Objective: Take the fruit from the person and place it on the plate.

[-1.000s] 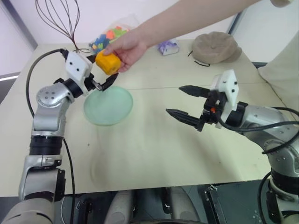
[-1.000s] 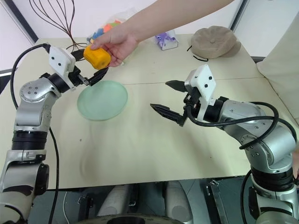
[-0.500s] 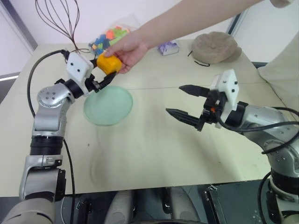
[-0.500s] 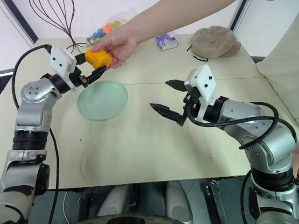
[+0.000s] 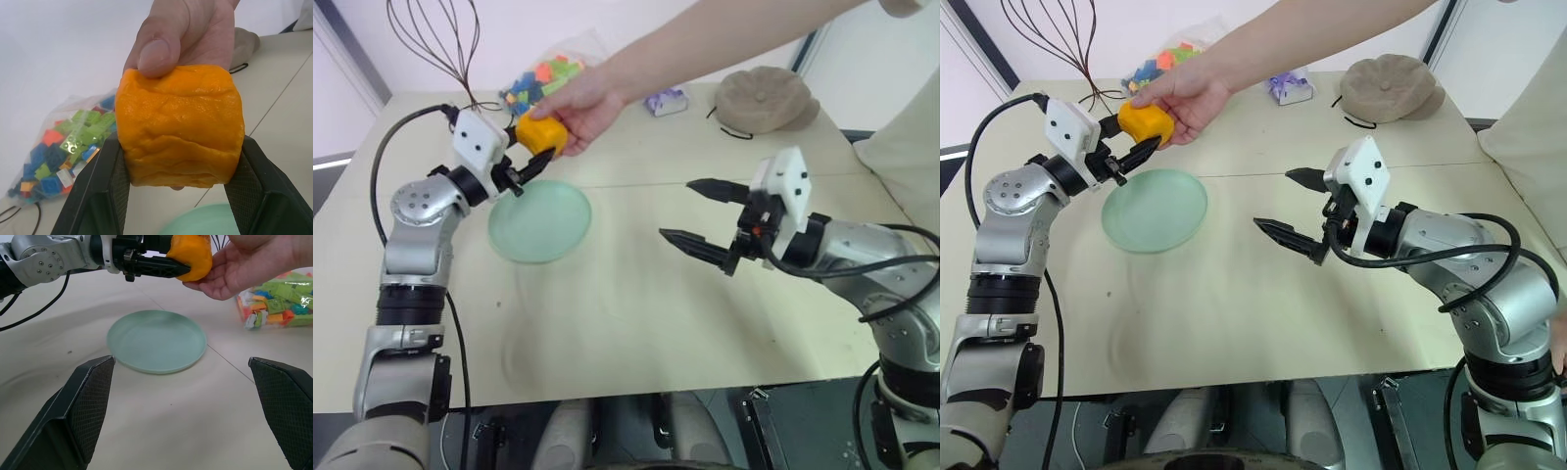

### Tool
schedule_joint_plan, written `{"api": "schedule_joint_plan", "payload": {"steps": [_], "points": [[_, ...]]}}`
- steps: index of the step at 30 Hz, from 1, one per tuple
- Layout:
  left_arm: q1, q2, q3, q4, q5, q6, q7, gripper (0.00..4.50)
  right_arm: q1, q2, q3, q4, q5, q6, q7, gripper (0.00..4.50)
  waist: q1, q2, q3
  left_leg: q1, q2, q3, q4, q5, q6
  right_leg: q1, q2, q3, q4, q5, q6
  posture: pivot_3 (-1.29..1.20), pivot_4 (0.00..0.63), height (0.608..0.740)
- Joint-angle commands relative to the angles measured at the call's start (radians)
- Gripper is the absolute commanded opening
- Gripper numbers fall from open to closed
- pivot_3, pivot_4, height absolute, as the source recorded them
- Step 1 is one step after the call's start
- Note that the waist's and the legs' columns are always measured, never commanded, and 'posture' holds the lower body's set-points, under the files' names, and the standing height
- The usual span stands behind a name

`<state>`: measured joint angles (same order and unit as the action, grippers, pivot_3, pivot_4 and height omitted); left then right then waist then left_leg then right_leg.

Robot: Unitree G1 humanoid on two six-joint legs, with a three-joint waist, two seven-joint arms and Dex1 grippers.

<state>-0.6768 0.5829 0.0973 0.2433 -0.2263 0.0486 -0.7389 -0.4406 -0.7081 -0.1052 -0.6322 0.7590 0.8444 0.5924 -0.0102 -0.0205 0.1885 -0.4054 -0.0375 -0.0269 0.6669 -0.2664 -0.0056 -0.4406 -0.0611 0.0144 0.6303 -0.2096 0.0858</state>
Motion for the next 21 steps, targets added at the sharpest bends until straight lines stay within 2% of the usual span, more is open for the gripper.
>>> {"api": "schedule_joint_plan", "payload": {"steps": [1, 6, 16, 21], "points": [[-0.031, 0.005, 0.013, -0.013, 0.002, -0.027, 0.004, 2.07, -0.023, -0.008, -0.012, -0.012, -0.002, -0.021, 0.004, 4.5, 0.0, 0.0, 0.0, 0.0, 0.0, 0.0, 0.0, 0.0, 0.0, 0.0, 0.0, 0.0, 0.0, 0.0, 0.0, 0.0, 0.15, 0.74], [-0.014, 0.019, 0.027, -0.047, -0.034, 0.03, -0.018, 2.07, -0.024, -0.008, -0.005, -0.009, -0.009, -0.025, 0.007, 4.5, 0.0, 0.0, 0.0, 0.0, 0.0, 0.0, 0.0, 0.0, 0.0, 0.0, 0.0, 0.0, 0.0, 0.0, 0.0, 0.0, 0.15, 0.74], [0.117, 0.118, -0.008, -0.131, -0.106, 0.376, -0.145, 2.07, -0.021, -0.002, 0.009, -0.01, -0.025, -0.032, 0.009, 4.5, -0.003, 0.0, 0.0, 0.0, 0.0, 0.0, 0.0, 0.0, 0.0, 0.0, 0.001, 0.0, 0.0, 0.0, 0.0, 0.0, 0.15, 0.74], [0.153, 0.128, -0.012, -0.141, -0.113, 0.452, -0.171, 2.07, -0.015, 0.0, 0.011, -0.017, -0.029, -0.032, 0.007, 4.5, 0.001, 0.0, 0.0, 0.0, 0.0, 0.0, 0.0, 0.0, 0.0, 0.0, 0.0, 0.0, 0.0, 0.0, 0.0, 0.0, 0.15, 0.74]]}}
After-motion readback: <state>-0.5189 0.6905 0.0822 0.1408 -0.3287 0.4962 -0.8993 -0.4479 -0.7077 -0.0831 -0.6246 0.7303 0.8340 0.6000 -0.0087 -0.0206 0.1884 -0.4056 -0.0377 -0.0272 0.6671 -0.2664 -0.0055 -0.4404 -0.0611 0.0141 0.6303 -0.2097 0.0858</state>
